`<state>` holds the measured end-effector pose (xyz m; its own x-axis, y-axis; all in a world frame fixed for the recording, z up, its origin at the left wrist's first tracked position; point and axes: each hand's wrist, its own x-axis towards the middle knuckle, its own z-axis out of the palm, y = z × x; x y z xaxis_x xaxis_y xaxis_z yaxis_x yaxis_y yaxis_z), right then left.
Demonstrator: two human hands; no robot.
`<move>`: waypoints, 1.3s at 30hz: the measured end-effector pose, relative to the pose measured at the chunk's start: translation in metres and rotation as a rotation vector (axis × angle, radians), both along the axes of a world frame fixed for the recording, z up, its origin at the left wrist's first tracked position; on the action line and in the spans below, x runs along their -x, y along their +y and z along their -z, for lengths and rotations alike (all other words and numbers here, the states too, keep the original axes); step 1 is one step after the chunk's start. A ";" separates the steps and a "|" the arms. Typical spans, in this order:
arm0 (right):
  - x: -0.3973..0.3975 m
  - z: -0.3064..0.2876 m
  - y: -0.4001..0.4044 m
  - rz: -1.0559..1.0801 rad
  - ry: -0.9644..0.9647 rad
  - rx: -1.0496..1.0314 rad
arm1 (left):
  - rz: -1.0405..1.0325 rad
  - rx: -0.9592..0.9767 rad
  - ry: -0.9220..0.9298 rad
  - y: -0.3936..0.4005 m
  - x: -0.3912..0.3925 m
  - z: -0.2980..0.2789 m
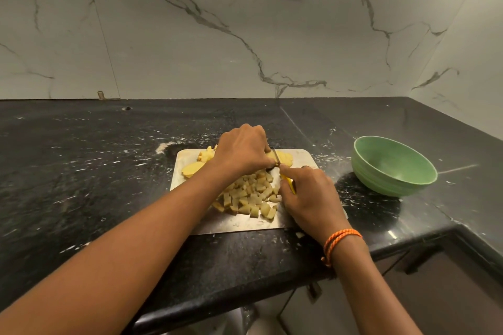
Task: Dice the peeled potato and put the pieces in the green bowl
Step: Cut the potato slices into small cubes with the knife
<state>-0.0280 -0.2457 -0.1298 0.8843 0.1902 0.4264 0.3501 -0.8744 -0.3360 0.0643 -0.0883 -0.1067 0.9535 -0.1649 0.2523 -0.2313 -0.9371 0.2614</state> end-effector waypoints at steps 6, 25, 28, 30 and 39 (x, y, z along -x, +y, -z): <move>0.032 0.007 -0.017 -0.020 -0.020 -0.023 | 0.003 -0.011 -0.005 0.000 0.000 0.001; 0.000 0.002 0.007 -0.007 -0.092 -0.074 | 0.002 0.101 0.049 0.025 -0.009 -0.010; 0.000 0.004 0.006 -0.012 -0.086 -0.053 | 0.005 0.096 0.060 0.024 -0.008 -0.010; -0.002 0.003 0.006 -0.013 -0.062 -0.039 | 0.021 0.083 0.066 0.021 -0.006 -0.009; 0.000 -0.002 -0.004 -0.036 0.007 -0.052 | -0.050 -0.033 -0.014 0.007 -0.002 -0.003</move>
<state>-0.0282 -0.2495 -0.1275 0.8803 0.1999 0.4303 0.3786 -0.8426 -0.3831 0.0664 -0.0816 -0.1036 0.9570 -0.1257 0.2613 -0.1875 -0.9556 0.2272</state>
